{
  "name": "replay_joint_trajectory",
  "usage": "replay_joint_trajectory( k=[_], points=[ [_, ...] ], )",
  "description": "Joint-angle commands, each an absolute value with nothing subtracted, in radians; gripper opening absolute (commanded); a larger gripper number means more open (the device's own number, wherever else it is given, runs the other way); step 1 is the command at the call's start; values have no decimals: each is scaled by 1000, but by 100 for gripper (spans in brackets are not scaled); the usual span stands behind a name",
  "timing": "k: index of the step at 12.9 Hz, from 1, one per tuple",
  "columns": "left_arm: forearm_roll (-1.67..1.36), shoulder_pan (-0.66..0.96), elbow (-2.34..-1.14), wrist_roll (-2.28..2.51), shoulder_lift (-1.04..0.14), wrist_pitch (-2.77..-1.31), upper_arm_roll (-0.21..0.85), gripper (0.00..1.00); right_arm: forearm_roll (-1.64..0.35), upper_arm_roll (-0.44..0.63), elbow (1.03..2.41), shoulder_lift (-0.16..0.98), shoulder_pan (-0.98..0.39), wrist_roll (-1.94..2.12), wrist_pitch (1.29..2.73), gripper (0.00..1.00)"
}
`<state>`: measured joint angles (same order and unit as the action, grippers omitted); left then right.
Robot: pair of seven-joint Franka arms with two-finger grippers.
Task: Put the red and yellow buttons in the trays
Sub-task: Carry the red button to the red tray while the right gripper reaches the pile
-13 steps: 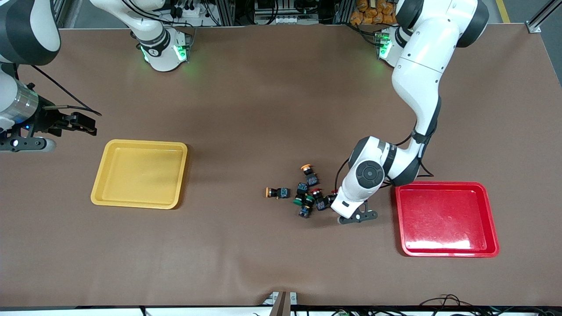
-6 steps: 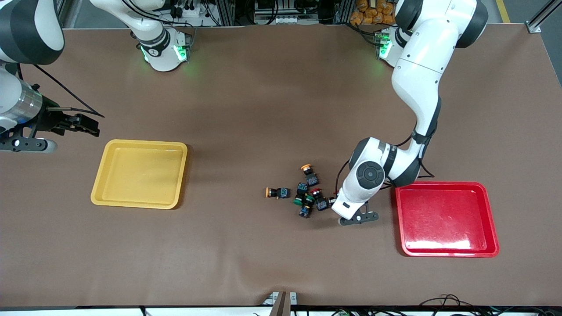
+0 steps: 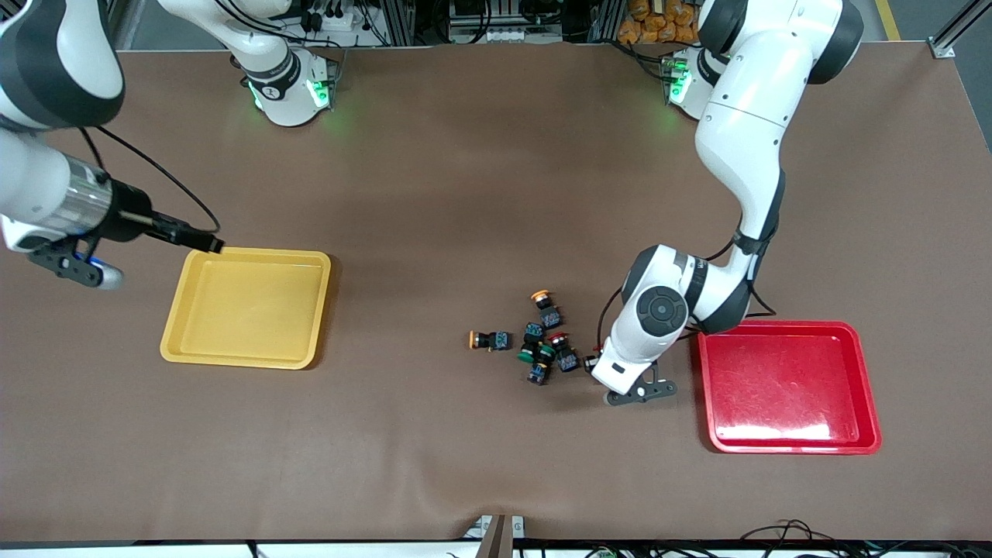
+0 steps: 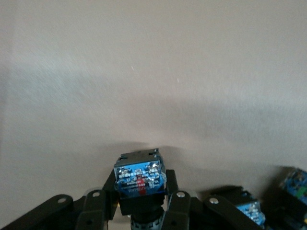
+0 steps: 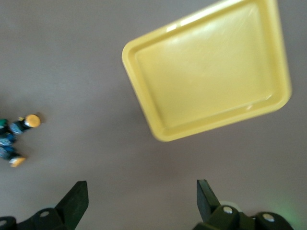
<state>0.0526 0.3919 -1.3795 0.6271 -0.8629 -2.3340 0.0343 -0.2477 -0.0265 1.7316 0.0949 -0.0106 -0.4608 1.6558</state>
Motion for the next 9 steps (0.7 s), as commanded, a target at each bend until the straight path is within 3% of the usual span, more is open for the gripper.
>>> replay_joint_trajectory(
  k=[1, 3, 7, 9],
  points=[
    [72, 390, -1381, 641, -818, -2327, 11, 0, -330, -25, 1681, 170, -53, -659, 1666, 100],
    [72, 382, -1381, 634, -793, -2313, -12, 0, -347, -25, 1637, 245, -135, -847, 1721, 100],
    [75, 336, -1382, 517, -763, -2258, -32, 0, -339, -23, 1603, 411, -340, -1272, 2027, 100],
    [75, 295, -1385, 427, -756, -2221, -31, 0, -336, -23, 1510, 542, -408, -1458, 2117, 100]
  ],
)
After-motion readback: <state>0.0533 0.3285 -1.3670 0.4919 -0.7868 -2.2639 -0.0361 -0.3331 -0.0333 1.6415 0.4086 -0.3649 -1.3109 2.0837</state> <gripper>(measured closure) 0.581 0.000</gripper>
